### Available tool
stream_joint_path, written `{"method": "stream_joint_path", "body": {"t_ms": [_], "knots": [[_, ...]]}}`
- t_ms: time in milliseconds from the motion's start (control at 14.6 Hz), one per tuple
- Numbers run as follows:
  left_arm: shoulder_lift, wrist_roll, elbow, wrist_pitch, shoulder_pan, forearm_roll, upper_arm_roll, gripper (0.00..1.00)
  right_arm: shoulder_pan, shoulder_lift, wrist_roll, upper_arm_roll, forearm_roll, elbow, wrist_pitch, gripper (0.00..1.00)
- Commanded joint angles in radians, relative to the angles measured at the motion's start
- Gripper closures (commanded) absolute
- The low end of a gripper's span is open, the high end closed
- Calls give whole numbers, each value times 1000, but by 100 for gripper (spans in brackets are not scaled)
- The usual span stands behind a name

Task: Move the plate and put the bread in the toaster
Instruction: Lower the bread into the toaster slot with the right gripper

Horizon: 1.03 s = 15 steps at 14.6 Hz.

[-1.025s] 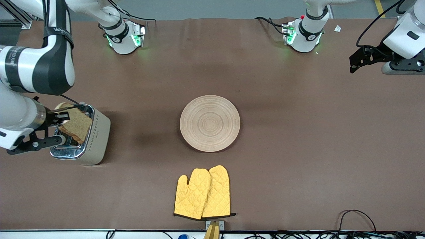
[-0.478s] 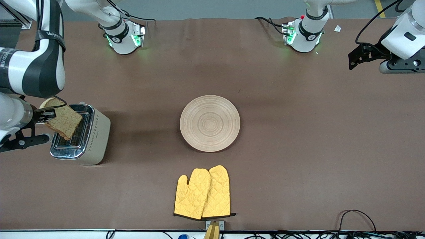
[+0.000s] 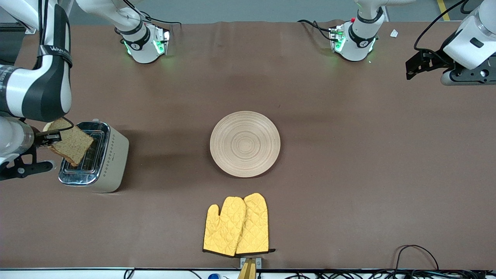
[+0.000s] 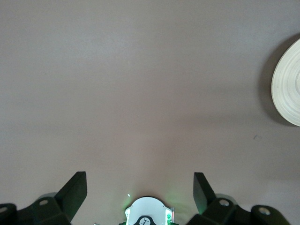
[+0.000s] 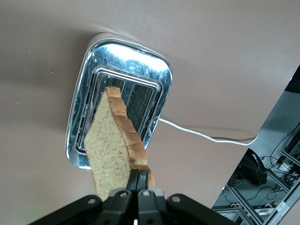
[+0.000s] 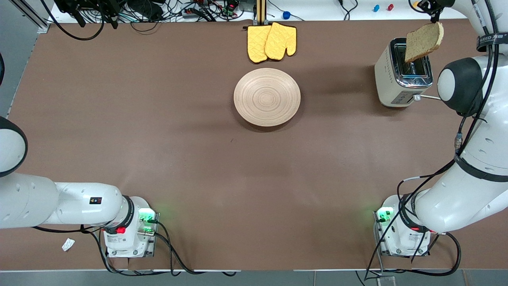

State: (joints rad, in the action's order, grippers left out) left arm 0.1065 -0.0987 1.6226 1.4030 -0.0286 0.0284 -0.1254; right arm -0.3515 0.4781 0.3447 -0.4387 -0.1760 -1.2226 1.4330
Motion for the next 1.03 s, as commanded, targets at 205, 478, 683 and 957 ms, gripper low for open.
{"method": "stream_joint_path", "body": {"t_ms": [205, 478, 683, 957], "knots": [[-7, -12, -20, -22, -1, -9, -8, 0, 13, 17, 0, 18, -19, -23, 29, 100], [-10, -15, -13, -22, 1, -7, -8, 0, 22, 31, -1, 18, -14, -23, 30, 100], [-11, -15, -13, -24, 1, -7, -8, 0, 28, 39, -3, 18, -10, -35, 41, 100], [-13, -15, -12, -26, 4, -7, -8, 0, 31, 48, -4, 20, 15, -55, 64, 100]]}}
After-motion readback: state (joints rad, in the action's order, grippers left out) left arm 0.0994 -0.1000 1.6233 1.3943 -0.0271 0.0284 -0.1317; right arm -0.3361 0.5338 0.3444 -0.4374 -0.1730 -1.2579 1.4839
